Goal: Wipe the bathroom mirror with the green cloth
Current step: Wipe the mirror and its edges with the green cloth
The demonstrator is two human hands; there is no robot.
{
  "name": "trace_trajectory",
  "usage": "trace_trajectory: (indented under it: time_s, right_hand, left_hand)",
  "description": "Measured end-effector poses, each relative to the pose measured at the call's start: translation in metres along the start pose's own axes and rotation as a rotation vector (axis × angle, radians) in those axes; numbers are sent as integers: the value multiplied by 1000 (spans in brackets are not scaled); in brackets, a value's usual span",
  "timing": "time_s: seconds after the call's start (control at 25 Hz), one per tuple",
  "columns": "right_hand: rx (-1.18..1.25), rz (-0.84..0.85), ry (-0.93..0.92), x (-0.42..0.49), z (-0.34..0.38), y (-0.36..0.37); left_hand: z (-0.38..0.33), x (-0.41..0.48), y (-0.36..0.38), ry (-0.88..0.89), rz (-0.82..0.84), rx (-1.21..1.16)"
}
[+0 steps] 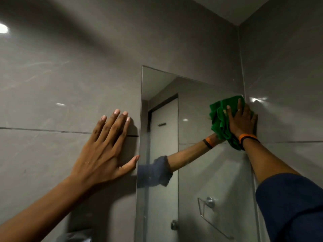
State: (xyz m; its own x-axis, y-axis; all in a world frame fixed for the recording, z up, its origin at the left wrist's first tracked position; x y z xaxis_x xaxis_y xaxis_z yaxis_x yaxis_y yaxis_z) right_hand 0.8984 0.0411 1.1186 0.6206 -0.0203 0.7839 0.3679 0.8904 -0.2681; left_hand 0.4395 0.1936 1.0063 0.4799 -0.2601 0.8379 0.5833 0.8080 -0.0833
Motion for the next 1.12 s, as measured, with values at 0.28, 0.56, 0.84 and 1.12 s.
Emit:
trace_trajectory:
  time_s: [0.28,0.56,0.84,1.12]
  right_hand:
    - [-18,17,49,-101,-74,36]
    - [-96,108,151,-256,-163,70]
    - [-137,240,391,-364,-237,108]
    - [-207,280,413,-384,-234,109]
  left_hand:
    - [-27,-40,6,64,60,-53]
    - [-38,-54,2,71,62,-155]
    - [-39,-56,4,51,105,-196]
    - [-39,-55,7,40,73,-217]
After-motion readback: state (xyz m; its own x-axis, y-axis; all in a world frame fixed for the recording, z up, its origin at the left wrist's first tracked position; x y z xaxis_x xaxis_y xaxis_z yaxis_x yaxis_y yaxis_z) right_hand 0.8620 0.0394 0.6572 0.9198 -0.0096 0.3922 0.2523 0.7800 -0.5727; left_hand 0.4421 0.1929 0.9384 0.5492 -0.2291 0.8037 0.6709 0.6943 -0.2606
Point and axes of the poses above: each hand's wrist, its own x-axis towards the middle knuckle, its own y-axis out of the palm, z = x × y, the point moved 10 cm from there along x, towards the middle knuckle, and after that the axes turned 6 degrees about y, right-handed, at the moved point
